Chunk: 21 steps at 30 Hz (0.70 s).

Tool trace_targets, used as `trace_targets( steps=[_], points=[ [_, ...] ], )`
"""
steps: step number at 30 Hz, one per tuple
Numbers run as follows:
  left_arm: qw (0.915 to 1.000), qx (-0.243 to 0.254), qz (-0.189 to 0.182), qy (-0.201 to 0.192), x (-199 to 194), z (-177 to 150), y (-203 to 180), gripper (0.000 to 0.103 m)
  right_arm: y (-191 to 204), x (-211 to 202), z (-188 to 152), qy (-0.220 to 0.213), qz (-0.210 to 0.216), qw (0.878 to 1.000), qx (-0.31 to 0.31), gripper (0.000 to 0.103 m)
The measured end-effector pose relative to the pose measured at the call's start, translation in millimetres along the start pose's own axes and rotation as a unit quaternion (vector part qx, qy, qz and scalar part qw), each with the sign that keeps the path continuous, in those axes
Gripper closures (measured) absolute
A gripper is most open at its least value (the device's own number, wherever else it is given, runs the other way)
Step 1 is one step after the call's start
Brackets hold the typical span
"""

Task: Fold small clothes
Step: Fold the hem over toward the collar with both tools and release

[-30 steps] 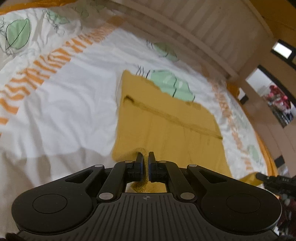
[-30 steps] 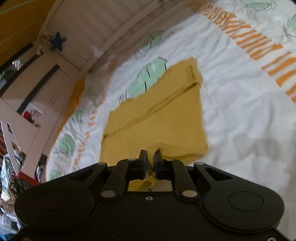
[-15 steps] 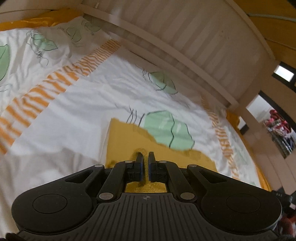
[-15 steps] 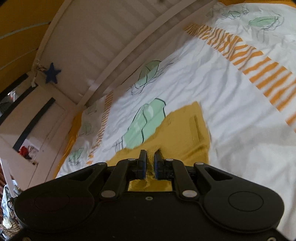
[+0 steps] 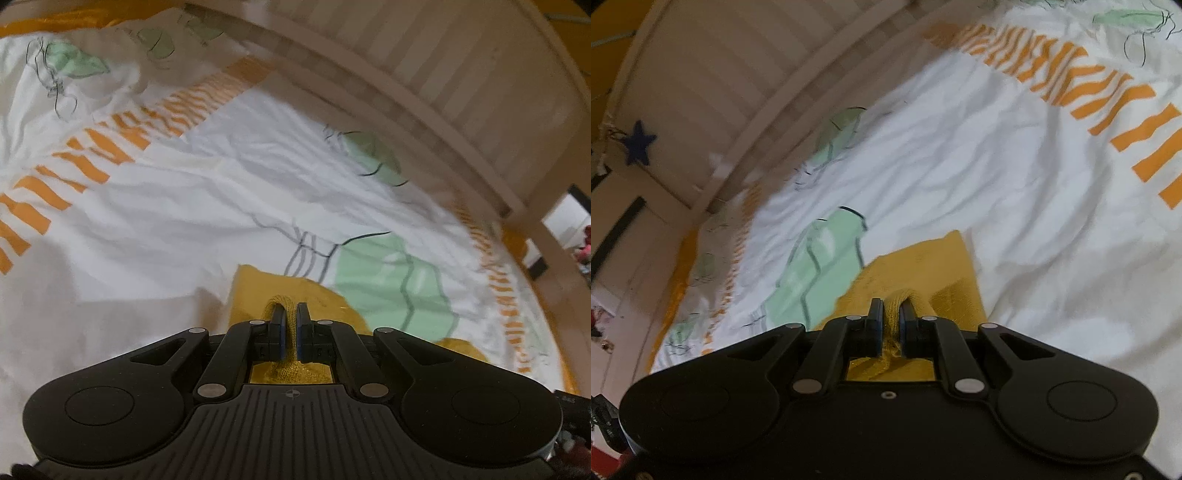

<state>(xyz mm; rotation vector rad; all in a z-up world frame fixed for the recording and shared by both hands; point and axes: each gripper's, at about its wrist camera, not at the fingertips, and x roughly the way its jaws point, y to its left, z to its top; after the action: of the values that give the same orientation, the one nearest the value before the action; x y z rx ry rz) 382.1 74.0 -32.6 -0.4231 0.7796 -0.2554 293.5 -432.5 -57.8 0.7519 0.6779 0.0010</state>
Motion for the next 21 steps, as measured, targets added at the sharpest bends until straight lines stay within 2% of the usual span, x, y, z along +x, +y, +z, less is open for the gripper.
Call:
trace_targets(
  steps=[6,9,11,12,13,14,18,21],
  points=[
    [0.9994,-0.027,0.017,0.012,29.6,-1.5,16.0,0.096,-5.6,19.1,0.6,0.006,-0.015,1.000,-0.005,0.082],
    [0.9991,-0.037,0.011,0.021,38.2,-1.5,22.3,0.095,-8.3,22.6,2.9,0.001,-0.014,1.000,0.003,0.081],
    [0.9989,-0.043,0.018,0.011,36.8,0.0,24.4,0.091,-6.4,17.5,4.2,-0.017,-0.018,1.000,-0.005,0.059],
    [0.9990,-0.039,0.023,-0.002,32.6,0.9,24.1,0.087,-4.4,13.9,4.9,-0.026,-0.025,0.999,-0.014,0.038],
    [0.9989,-0.030,0.031,-0.016,28.2,2.8,22.7,0.073,-2.3,11.3,6.5,-0.032,-0.030,0.999,-0.023,0.025],
    [0.9987,-0.020,0.038,-0.027,22.9,4.6,20.8,0.069,0.7,7.6,7.3,-0.037,-0.035,0.998,-0.037,0.026],
    [0.9956,0.062,0.049,-0.051,-3.3,2.3,-0.7,0.067,23.2,-5.5,-1.2,-0.041,-0.057,0.990,-0.120,0.026],
    [0.9882,0.139,0.048,-0.042,-18.4,-16.6,-21.6,0.064,46.3,-9.1,-20.9,-0.028,-0.077,0.975,-0.206,0.026]
  ],
)
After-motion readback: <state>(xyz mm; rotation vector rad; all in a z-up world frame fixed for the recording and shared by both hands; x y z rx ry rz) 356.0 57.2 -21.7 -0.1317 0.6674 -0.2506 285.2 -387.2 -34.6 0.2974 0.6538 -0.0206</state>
